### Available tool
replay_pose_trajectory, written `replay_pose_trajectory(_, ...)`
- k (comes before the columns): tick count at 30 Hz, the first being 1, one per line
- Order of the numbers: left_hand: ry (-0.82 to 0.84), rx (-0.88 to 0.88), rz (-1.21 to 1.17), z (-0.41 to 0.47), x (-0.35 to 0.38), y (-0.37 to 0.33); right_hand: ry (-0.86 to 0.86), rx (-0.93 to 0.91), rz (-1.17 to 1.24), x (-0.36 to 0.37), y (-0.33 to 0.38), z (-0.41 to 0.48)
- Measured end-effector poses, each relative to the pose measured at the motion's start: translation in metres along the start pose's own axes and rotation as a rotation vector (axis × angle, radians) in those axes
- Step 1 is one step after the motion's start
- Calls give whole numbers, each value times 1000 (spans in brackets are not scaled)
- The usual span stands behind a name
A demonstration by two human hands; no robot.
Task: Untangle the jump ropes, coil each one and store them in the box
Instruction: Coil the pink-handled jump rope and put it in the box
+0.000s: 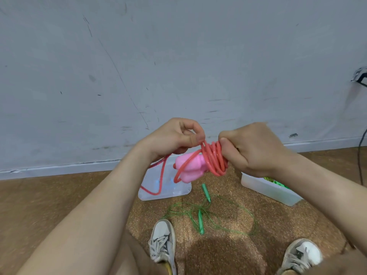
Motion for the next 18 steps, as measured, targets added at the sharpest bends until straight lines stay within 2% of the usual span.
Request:
replay_pose_trajectory(2, -16, -8, -170, 7, 5, 10, -69, 62, 204, -6, 2, 2)
replay_pose_trajectory(5, -95, -102, -547, 20, 17, 21, -228, 233, 589, -10, -6, 2)
replay_pose_trajectory(7, -154, -100, -516, 23, 25, 18, -312, 395, 751, -6, -13, 3)
replay_pose_trajectory(10, -234, 14, -311, 19, 49, 1, -430, 661, 904, 1, -27, 4)
replay_pose_trajectory(13, -299, 7, -34, 22, 61, 1, -532, 819, 1000, 2, -42, 4)
replay_pose_trajectory(18, -348, 63, 1000, 13, 63, -6, -545, 860, 987, 11, -48, 0)
Point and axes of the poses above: each hand's wrist, its own z-axis towards the middle knuckle, its own x-axis out of the palm, y = z × x, the point moved 3 cm from there along z, towards the middle knuckle
